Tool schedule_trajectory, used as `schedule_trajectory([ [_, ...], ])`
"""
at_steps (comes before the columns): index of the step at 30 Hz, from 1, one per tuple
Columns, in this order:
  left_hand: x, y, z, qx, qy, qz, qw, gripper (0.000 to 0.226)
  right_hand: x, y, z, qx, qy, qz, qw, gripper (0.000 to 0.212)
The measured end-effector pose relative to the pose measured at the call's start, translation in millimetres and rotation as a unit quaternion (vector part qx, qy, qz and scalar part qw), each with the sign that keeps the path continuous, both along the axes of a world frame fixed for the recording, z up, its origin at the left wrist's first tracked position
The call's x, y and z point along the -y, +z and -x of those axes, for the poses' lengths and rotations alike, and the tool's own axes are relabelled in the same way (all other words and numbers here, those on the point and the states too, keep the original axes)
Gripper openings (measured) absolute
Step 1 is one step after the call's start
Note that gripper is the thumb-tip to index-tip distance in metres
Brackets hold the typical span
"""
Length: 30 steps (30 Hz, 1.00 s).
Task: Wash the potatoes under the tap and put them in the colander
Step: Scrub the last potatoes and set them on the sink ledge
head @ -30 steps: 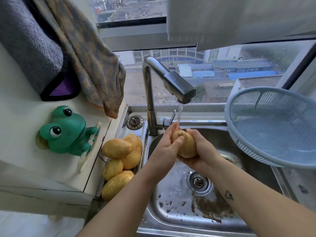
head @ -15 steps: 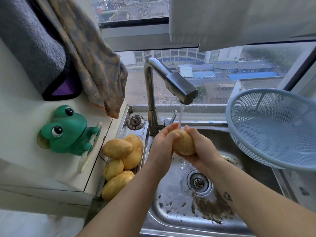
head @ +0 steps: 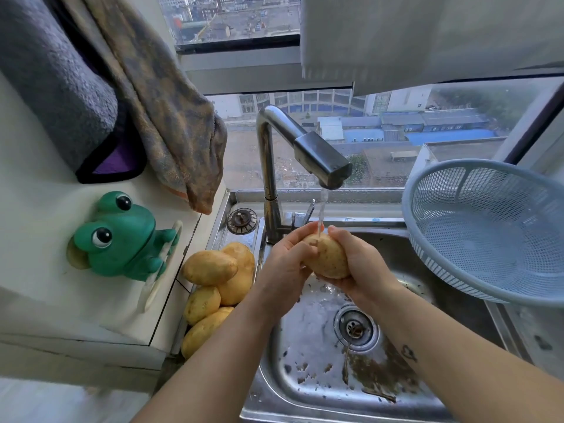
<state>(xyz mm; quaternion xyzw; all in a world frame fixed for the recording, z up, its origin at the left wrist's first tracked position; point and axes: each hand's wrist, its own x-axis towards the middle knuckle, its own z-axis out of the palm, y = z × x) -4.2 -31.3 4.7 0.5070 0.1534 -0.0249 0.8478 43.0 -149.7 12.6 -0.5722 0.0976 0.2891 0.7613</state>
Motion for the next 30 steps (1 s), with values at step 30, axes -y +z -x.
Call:
schedule_trajectory([
  [30,3.8,9.3,-35.3,-0.202,0.195,0.195,0.940,0.031,10.7,-12.1,1.6,0.454,0.139,0.237,0.848,0.057],
])
